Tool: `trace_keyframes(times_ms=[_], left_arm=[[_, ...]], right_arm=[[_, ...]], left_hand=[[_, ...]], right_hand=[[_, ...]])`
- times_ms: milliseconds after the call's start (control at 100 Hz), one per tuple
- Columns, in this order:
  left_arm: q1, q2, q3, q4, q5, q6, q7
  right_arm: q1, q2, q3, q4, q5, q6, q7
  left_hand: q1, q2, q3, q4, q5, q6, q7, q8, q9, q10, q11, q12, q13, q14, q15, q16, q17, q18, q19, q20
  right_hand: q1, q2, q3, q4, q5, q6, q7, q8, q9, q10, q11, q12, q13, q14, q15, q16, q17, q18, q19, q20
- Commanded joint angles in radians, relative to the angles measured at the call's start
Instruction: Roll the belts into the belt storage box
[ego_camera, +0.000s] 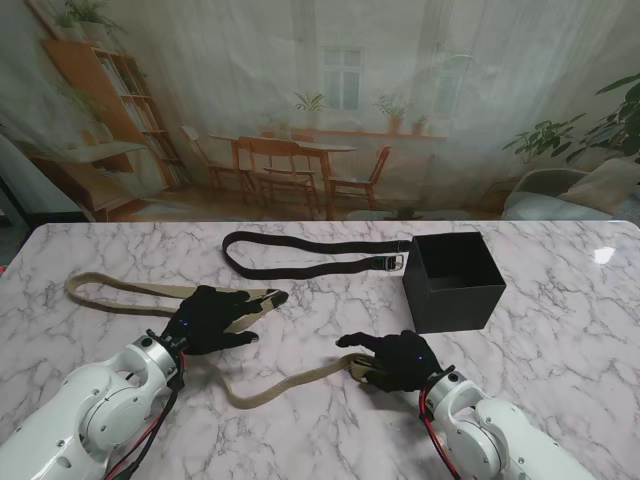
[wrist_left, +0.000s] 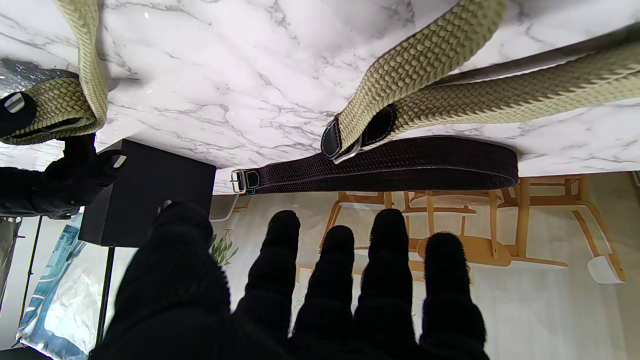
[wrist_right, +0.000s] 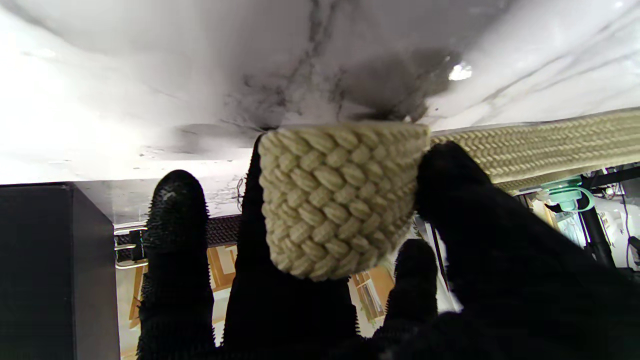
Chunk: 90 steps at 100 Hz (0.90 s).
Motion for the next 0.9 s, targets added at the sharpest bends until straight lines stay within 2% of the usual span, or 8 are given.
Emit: trace_keyframes(times_ms=[0,150,330,530,690,740,800,890], left_arm=[[-0.001,0.000,0.003,0.003,-0.002,-0.002,-0.014],[-0.001,0.000,0.003,0.004,-0.002,-0.003,-0.014],[-0.002,0.000,0.003,0.005,-0.002,-0.003,-0.012],[-0.002,0.000,0.004,0.005,-0.001,-0.004,-0.011],[-0.002,0.000,0.003,0.005,-0.001,-0.004,-0.011],[-0.001,0.000,0.003,0.005,-0.001,-0.004,-0.011],[-0.001,0.000,0.003,0.005,-0.001,-0.004,-0.011],[-0.001,0.000,0.002,0.005,-0.001,-0.004,-0.010]], right_arm=[[-0.016,-0.004,-0.014,0.041,0.009,-0.009,0.017],[-0.005,-0.009,-0.025,0.058,0.043,-0.030,0.012],[0.009,-0.012,-0.038,0.078,0.051,-0.055,-0.012],[0.021,-0.011,-0.047,0.094,0.057,-0.078,-0.007],[0.020,-0.008,-0.047,0.094,0.045,-0.086,-0.009],[0.012,-0.008,-0.038,0.082,0.047,-0.091,0.002],[0.001,-0.006,-0.022,0.065,0.058,-0.107,0.032],[-0.020,0.000,0.007,0.026,0.083,-0.125,0.112]], left_hand=[[0.007,0.042,-0.029,-0.009,-0.001,0.009,-0.004,0.010,-0.035,0.008,-0.016,0.003,-0.029,0.006,-0.021,-0.002,-0.019,0.034,-0.033,0.016],[0.008,0.042,-0.029,-0.009,-0.001,0.009,-0.004,0.010,-0.034,0.007,-0.016,0.003,-0.029,0.006,-0.021,-0.003,-0.019,0.033,-0.033,0.016],[0.008,0.041,-0.028,-0.009,-0.001,0.009,-0.004,0.010,-0.033,0.007,-0.015,0.003,-0.028,0.005,-0.021,-0.002,-0.018,0.032,-0.033,0.016],[0.009,0.043,-0.028,-0.009,-0.001,0.009,-0.004,0.010,-0.034,0.008,-0.015,0.003,-0.028,0.006,-0.021,-0.002,-0.019,0.034,-0.034,0.015],[0.007,0.042,-0.029,-0.009,0.000,0.009,-0.003,0.010,-0.033,0.006,-0.015,0.004,-0.027,0.007,-0.020,-0.002,-0.018,0.032,-0.033,0.015],[0.007,0.042,-0.029,-0.009,0.001,0.010,-0.003,0.010,-0.033,0.007,-0.014,0.004,-0.027,0.006,-0.020,-0.002,-0.018,0.032,-0.033,0.015],[0.007,0.044,-0.028,-0.009,-0.001,0.008,-0.004,0.010,-0.035,0.007,-0.015,0.003,-0.028,0.007,-0.020,-0.002,-0.018,0.032,-0.033,0.015],[0.007,0.044,-0.029,-0.009,-0.001,0.010,-0.004,0.010,-0.035,0.008,-0.015,0.003,-0.028,0.006,-0.020,-0.002,-0.019,0.033,-0.033,0.015]], right_hand=[[0.122,0.053,0.064,0.053,-0.012,-0.072,0.036,0.005,0.071,-0.082,0.043,-0.024,0.163,0.049,0.132,-0.007,0.023,-0.003,0.032,-0.001],[0.152,0.029,0.072,0.057,0.215,-0.103,0.186,0.097,0.110,-0.071,0.014,-0.040,0.198,0.064,0.134,-0.017,0.049,-0.004,0.047,-0.001],[0.173,-0.011,0.082,0.047,0.351,-0.173,0.429,0.473,0.104,-0.088,0.030,-0.050,0.210,0.046,0.142,-0.022,0.071,-0.028,0.063,-0.011],[0.127,-0.071,0.065,0.027,0.480,-0.136,0.473,0.397,0.072,-0.093,0.018,-0.090,0.169,0.017,0.103,-0.024,0.068,-0.113,0.043,-0.018],[-0.096,-0.101,0.025,-0.004,0.502,0.067,0.473,0.272,0.052,-0.079,-0.022,-0.122,0.138,0.015,0.053,-0.042,0.066,-0.152,0.007,-0.041],[-0.163,-0.072,0.014,0.027,0.529,0.171,0.408,0.264,0.047,-0.065,-0.058,-0.138,0.121,0.020,0.026,-0.058,0.061,-0.158,-0.006,-0.057],[-0.273,0.021,0.059,0.142,0.554,0.276,0.273,0.350,0.025,-0.036,-0.118,-0.163,0.083,0.033,-0.021,-0.090,0.040,-0.167,-0.026,-0.083],[-0.289,0.073,0.077,0.162,0.526,0.387,0.153,0.330,-0.015,0.006,-0.186,-0.188,0.027,0.046,-0.075,-0.131,0.002,-0.176,-0.053,-0.108]])
